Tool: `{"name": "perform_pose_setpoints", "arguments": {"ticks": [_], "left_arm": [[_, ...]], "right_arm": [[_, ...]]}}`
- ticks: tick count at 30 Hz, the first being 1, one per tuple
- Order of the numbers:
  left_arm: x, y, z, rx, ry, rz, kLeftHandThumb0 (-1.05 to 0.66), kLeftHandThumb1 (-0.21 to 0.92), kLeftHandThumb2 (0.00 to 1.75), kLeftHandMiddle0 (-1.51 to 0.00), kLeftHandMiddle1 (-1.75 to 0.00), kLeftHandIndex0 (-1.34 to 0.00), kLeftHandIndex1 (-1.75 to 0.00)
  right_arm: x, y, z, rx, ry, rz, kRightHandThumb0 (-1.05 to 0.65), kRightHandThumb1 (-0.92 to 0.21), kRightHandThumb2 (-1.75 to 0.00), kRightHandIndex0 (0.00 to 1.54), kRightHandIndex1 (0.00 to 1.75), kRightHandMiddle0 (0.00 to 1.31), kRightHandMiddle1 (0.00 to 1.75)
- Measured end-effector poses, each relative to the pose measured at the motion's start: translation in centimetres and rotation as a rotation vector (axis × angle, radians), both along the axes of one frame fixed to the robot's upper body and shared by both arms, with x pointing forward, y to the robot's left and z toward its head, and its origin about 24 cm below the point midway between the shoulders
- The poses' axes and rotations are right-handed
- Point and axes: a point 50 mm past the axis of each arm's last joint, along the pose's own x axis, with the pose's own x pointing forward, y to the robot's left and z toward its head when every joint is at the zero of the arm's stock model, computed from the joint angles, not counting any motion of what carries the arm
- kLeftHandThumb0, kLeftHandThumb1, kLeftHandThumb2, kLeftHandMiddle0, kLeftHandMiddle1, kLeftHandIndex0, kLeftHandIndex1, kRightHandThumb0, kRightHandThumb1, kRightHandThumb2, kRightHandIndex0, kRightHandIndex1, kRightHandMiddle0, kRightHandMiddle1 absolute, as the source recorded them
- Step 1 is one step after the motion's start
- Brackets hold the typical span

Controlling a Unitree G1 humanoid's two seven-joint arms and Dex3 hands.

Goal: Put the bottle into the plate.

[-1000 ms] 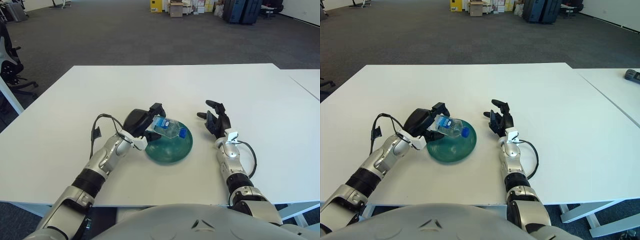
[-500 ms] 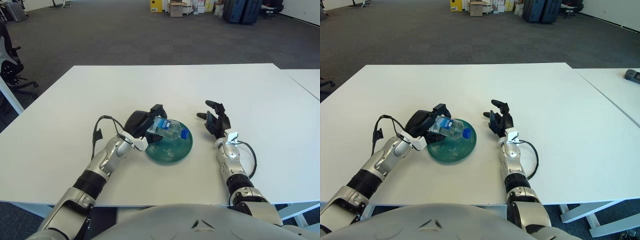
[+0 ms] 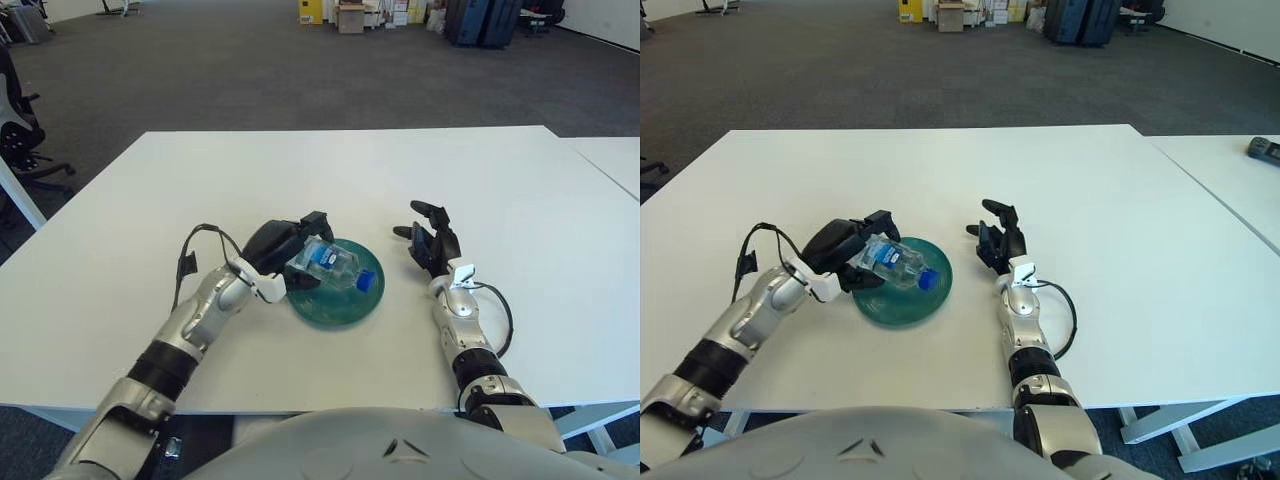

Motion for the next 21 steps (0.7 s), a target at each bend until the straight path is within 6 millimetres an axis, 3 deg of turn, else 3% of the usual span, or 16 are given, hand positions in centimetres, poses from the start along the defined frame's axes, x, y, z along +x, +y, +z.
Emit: {"name": "perform_pose_setpoints", "arguments": {"ticks": [1, 2, 4, 7, 13, 21], "left_arm": [[0.0, 0.2, 0.3, 0.002, 0.002, -0.01, -0.51, 0.89, 0.41, -0.32, -1.02, -0.28, -1.41], [0.0, 0.3, 0.7, 0.006, 0.005, -0.021, -0.56, 0.9, 0.39, -0.32, -0.91, -0.25, -1.33], [-0.1, 0.5, 1.6, 0.01, 0.014, -0.051, -0.71, 0.91, 0.4, -0.32, -0.52, -0.17, -1.12], [-0.1, 0.5, 3.1, 0.003, 0.004, -0.094, -0.81, 0.92, 0.42, -0.32, -0.3, -0.12, -1.01], [0.1, 0.4, 4.5, -0.023, 0.007, -0.153, -0.91, 0.92, 0.51, -0.26, -0.1, -0.03, -0.93], [0.1, 0.8, 5.1, 0.016, 0.044, -0.171, -0.96, 0.92, 0.58, -0.23, -0.04, 0.0, -0.91]], "right_arm": [[0.0, 0.0, 0.0, 0.0, 0.0, 0.0, -0.6, -0.92, -0.65, 0.59, 0.81, 0.07, 0.95], [0.0, 0.0, 0.0, 0.0, 0.0, 0.0, -0.6, -0.92, -0.65, 0.59, 0.81, 0.07, 0.95], [0.0, 0.0, 0.0, 0.0, 0.0, 0.005, -0.59, -0.92, -0.64, 0.58, 0.8, 0.07, 0.95], [0.0, 0.0, 0.0, 0.001, 0.0, 0.014, -0.58, -0.92, -0.63, 0.57, 0.8, 0.07, 0.95], [0.0, 0.2, 0.0, 0.007, 0.002, 0.026, -0.53, -0.92, -0.61, 0.57, 0.79, 0.05, 0.93], [0.0, 0.4, 0.1, 0.007, -0.014, 0.021, -0.49, -0.92, -0.6, 0.62, 0.84, 0.03, 0.91]]}}
